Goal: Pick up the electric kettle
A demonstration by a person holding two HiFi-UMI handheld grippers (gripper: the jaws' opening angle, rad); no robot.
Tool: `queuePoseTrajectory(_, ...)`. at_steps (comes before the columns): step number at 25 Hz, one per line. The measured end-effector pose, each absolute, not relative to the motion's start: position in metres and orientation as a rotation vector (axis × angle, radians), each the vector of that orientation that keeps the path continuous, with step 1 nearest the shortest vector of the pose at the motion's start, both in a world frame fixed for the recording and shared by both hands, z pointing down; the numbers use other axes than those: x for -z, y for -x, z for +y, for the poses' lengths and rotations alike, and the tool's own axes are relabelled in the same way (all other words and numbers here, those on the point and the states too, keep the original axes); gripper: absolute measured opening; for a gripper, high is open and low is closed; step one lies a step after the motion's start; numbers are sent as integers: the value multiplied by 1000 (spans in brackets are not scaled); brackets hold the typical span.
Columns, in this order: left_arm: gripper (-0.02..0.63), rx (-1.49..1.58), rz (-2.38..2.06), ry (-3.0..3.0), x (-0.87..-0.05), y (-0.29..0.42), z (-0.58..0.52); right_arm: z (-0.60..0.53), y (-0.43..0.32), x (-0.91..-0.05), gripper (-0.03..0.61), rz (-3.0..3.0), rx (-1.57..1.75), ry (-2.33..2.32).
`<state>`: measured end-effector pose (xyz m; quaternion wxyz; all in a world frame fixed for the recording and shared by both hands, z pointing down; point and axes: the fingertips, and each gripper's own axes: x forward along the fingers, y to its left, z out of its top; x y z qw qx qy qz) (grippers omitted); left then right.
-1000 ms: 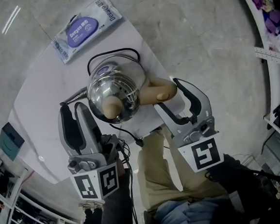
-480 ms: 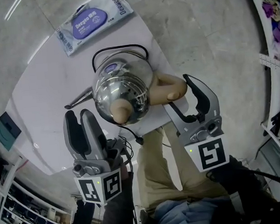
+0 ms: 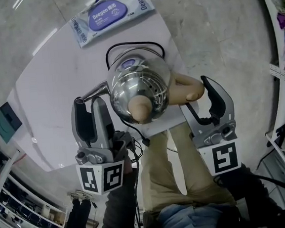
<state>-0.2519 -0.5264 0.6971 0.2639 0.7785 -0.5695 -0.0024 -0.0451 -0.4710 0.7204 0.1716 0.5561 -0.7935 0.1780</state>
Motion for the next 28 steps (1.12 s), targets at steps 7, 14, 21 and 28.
queuePoseTrajectory(7,206,78,-1495,-2123,-698,239,-550,-478,43,-724,279,-2271,-496,-1558)
queuePoseTrajectory(14,173,79,-1504,-2132,-700,236,-560,-490,39,-725,274,-2299,-453,-1582)
queuePoseTrajectory(21,161,57,-1532,-2122,-703,237,-562,-502,31,-729,284,-2200,-253,-1603)
queuePoseTrajectory(28,147,63,-1546,-2118,-705,238,-564,-527,36,-738,237,-2264,-225,-1582)
